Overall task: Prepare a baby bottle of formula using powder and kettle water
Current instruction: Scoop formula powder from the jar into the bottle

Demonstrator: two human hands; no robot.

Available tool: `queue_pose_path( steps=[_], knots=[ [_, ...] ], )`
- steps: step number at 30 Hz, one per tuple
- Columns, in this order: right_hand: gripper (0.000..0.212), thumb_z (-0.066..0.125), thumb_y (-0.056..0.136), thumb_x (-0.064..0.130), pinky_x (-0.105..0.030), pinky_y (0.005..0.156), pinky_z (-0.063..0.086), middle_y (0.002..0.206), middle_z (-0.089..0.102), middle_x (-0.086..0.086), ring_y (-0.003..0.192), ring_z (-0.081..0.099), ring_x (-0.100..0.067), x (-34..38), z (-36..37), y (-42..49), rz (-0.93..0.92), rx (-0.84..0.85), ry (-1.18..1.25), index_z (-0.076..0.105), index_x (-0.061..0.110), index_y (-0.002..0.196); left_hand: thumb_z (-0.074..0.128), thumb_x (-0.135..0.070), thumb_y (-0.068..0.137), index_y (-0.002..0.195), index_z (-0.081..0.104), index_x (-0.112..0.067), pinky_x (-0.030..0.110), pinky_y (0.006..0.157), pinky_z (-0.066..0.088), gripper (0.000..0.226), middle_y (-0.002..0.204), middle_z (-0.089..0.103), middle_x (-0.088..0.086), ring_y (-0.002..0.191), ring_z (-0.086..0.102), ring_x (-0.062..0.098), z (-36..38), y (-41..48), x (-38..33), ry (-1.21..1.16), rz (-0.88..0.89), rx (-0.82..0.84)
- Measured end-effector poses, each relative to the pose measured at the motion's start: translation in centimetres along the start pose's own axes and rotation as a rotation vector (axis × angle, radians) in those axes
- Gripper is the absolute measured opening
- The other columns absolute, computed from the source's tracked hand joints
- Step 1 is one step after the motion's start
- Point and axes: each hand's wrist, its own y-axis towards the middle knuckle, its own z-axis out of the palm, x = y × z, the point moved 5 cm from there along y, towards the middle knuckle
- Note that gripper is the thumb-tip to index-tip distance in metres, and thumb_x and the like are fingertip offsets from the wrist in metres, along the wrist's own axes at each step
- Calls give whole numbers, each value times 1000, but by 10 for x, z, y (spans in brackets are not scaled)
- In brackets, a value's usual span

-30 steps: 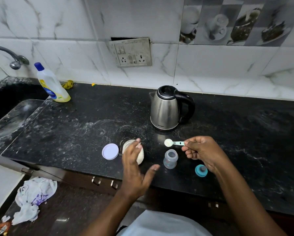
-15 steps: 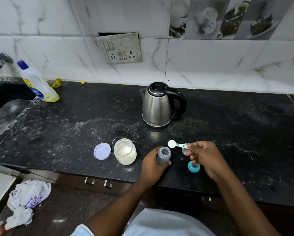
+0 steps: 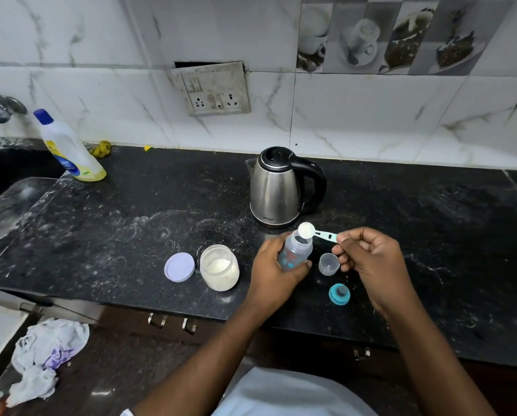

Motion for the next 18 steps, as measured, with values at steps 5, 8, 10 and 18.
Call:
queue_pose_path(
  steps=[5, 8, 10, 18],
  knots=[
    [10, 65, 101, 8, -24, 62, 57, 80, 77, -11, 65, 65, -12, 5, 1, -10, -90, 15, -63, 73, 5, 95, 89, -29, 75, 130, 66, -36, 42, 102, 55, 60, 118, 64, -19, 115, 65, 7, -2, -3, -2, 4, -1, 5],
    [10, 66, 100, 6, -21, 63, 56, 82, 77, -10, 65, 67, -11, 6, 1, -15, -120, 15, -79, 74, 7, 94, 89, -28, 75, 130, 67, -36, 41, 102, 55, 60, 119, 63, -20, 115, 65, 6, -3, -5, -4, 0, -4, 9],
    [10, 67, 100, 6, -20, 63, 56, 82, 77, -9, 65, 67, -10, 5, 1, -18, -133, 11, -90, 75, 8, 93, 90, -26, 75, 129, 67, -35, 40, 103, 54, 59, 118, 64, -20, 114, 64, 5, -2, -6, -6, 1, 3, 8],
    [14, 69, 97, 5, -28, 67, 58, 81, 77, -7, 68, 71, -16, 1, 0, -24, -181, -12, -163, 76, 13, 90, 90, -23, 76, 127, 68, -33, 35, 102, 54, 57, 115, 64, -18, 112, 65, 4, -1, -9, -11, -15, 10, 30]
  ],
)
